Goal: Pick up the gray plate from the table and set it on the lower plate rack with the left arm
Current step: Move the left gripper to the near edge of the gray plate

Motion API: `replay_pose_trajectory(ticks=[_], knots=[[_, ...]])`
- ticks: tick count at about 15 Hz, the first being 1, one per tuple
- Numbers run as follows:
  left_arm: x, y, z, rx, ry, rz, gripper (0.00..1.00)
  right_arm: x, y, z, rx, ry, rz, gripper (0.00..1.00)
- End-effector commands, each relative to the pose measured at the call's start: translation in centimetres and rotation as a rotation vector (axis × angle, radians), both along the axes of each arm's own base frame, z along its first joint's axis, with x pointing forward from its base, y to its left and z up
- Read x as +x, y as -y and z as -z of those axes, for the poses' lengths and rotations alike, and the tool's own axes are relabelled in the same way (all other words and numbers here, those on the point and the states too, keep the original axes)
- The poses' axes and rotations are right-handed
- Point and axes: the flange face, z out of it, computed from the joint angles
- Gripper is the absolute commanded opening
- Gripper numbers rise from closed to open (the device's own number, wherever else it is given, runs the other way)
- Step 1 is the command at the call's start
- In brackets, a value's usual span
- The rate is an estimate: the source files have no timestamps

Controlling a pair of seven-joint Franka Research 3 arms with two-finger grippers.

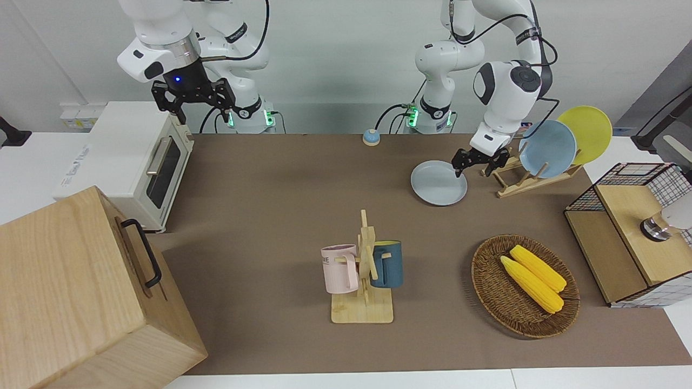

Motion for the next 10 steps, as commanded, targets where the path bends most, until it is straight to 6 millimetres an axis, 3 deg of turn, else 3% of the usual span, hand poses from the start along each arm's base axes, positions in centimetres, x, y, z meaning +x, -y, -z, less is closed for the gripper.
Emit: replay_pose_trajectory(ticks=[1,4,10], knots=[[-1.6,-0.1,1.8,0.008,0.037,0.005,1.0,-0.3,-0.1,-0.3,0.006,-0.007,-0.002,0.99],[-2.0,-0.3,4.2,0.006,0.039,0.0,1.0,-0.3,-0.1,-0.3,0.006,-0.007,0.0,0.987],[-1.9,-0.2,6.1,0.0,0.026,0.003,0.99,-0.2,0.0,-0.3,0.006,-0.007,0.002,0.99]])
